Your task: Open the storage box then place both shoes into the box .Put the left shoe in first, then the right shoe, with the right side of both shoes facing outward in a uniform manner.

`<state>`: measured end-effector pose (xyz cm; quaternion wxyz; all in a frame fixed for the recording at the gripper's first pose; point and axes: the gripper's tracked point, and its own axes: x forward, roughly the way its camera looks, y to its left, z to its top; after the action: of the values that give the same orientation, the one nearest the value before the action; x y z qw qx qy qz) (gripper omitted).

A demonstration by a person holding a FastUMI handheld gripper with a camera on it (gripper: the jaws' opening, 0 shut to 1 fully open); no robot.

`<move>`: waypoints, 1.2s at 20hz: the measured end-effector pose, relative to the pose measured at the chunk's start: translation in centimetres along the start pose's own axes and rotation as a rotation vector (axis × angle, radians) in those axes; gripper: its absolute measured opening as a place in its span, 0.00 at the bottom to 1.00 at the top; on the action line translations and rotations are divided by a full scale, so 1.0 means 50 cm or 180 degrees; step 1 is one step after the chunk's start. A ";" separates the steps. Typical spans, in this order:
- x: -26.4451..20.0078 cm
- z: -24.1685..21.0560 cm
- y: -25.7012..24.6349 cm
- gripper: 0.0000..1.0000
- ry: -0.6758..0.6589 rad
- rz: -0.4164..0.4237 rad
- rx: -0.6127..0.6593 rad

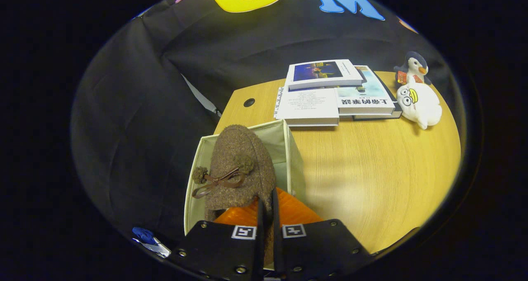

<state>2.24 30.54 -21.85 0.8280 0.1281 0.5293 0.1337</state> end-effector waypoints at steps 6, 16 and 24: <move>-0.067 0.052 0.011 0.98 -0.0473 0.0107 -0.0164; -0.316 0.190 -0.098 0.98 -0.1528 -0.0084 -0.0561; -0.534 0.250 -0.238 0.97 -0.2203 -0.0193 -0.0772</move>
<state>3.86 9.07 1.51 0.9708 0.0510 0.2018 0.1196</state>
